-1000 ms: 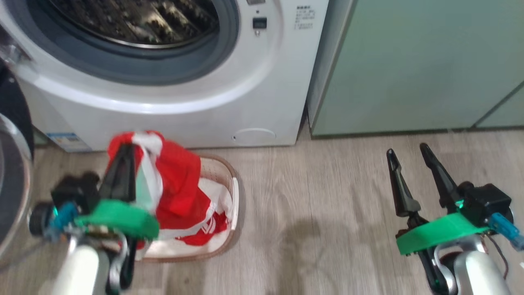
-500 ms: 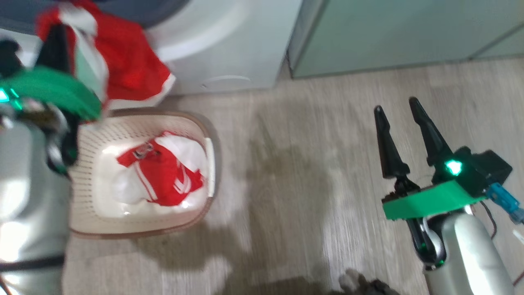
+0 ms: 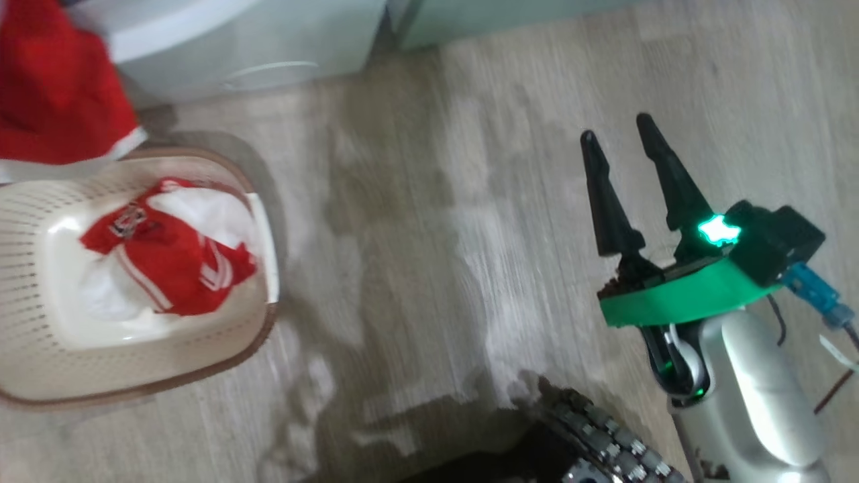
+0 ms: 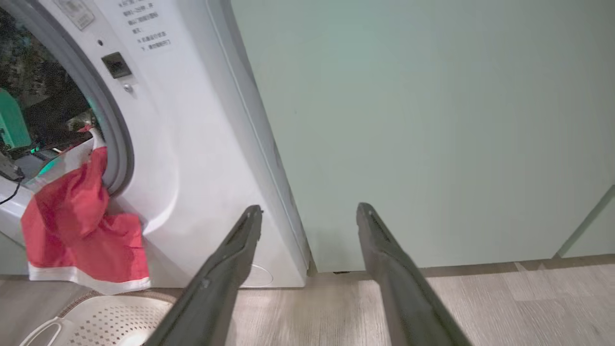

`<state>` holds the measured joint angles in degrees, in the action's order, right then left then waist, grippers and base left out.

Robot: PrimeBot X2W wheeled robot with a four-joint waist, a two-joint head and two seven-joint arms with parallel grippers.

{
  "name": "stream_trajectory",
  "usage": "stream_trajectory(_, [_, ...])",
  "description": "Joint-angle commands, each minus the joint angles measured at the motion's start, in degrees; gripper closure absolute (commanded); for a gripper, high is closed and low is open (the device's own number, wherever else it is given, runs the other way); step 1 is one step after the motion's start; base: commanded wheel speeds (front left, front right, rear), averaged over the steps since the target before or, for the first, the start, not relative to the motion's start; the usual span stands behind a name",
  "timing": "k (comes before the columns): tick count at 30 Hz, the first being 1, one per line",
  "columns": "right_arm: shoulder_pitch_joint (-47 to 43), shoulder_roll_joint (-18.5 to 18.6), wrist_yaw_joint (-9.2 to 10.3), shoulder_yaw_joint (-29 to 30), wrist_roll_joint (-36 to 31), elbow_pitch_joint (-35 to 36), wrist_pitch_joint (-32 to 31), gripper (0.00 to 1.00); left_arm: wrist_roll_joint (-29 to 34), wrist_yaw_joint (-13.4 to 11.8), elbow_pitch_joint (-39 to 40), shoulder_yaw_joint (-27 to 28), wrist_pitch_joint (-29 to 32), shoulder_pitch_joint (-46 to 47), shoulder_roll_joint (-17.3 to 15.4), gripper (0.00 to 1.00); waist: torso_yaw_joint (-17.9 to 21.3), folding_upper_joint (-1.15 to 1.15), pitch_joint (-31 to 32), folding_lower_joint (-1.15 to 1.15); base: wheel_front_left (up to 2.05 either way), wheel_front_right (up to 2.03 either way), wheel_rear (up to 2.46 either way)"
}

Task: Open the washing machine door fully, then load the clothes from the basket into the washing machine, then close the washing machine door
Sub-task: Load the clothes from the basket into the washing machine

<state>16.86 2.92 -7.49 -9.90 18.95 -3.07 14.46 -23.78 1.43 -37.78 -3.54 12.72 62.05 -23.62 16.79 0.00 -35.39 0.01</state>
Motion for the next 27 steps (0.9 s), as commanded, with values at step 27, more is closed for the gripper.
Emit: stream_trajectory(27, [3.5, 0.0, 0.00, -7.1, 3.9, 6.4, 0.5, 0.00, 4.1, 0.4, 0.0, 1.2, -5.6, 25.3, -15.9, 1.00, 8.9, 0.00, -13.0, -0.01, 0.00, 0.00, 0.00])
